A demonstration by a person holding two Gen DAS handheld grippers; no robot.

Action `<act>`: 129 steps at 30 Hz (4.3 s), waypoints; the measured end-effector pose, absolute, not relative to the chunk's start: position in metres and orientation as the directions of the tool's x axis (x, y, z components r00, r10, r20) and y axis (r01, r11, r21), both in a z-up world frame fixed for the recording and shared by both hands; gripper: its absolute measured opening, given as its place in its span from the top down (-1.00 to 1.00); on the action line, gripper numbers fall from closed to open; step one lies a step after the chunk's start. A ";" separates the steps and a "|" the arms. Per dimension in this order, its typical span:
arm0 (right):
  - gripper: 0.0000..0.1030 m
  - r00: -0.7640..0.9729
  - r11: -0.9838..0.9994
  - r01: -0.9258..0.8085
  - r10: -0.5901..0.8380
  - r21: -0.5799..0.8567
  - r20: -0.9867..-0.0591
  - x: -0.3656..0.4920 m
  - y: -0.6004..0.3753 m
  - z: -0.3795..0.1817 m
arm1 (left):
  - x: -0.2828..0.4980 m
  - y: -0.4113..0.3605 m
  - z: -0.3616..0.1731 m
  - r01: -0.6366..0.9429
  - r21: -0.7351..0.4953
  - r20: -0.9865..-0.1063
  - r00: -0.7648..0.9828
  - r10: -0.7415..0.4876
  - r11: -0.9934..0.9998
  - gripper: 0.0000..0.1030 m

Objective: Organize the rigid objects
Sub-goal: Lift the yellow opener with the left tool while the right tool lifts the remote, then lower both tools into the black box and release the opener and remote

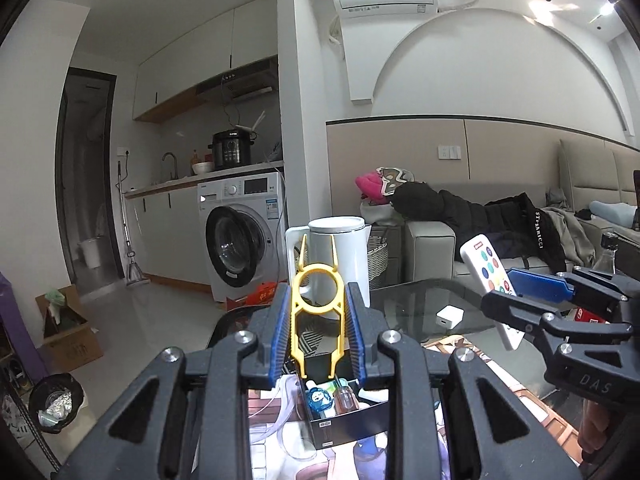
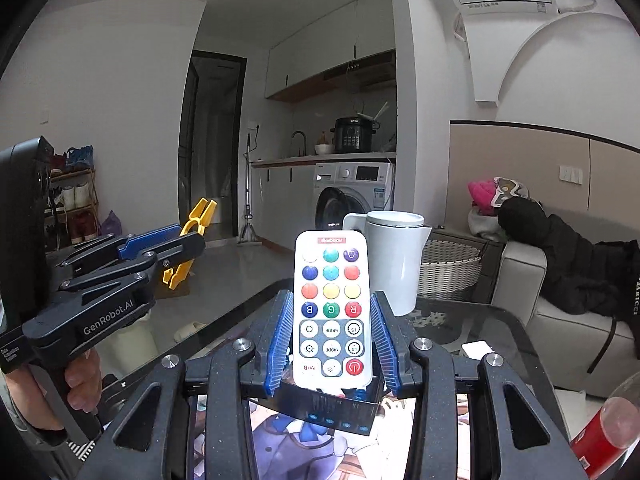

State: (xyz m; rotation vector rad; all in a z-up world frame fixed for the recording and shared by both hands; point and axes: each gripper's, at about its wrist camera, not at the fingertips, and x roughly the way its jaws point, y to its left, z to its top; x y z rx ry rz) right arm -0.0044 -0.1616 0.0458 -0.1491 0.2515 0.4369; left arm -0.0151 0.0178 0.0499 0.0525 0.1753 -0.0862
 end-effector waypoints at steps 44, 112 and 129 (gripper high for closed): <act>0.25 0.861 0.907 -0.420 0.391 -0.020 -0.326 0.144 -0.133 0.015 | 0.105 0.009 0.022 0.153 -0.045 -0.305 0.939 -0.159 0.987 0.53; 0.22 0.535 0.906 -0.423 0.230 -0.022 -0.813 0.195 -0.125 -0.076 | 0.161 -0.001 -0.065 0.146 -0.063 -0.742 0.654 -0.144 0.987 0.26; 0.08 0.647 0.927 -0.374 0.249 -0.015 -0.721 0.176 -0.135 -0.046 | 0.132 0.000 -0.028 0.059 -0.003 -0.600 0.798 -0.049 0.998 -0.01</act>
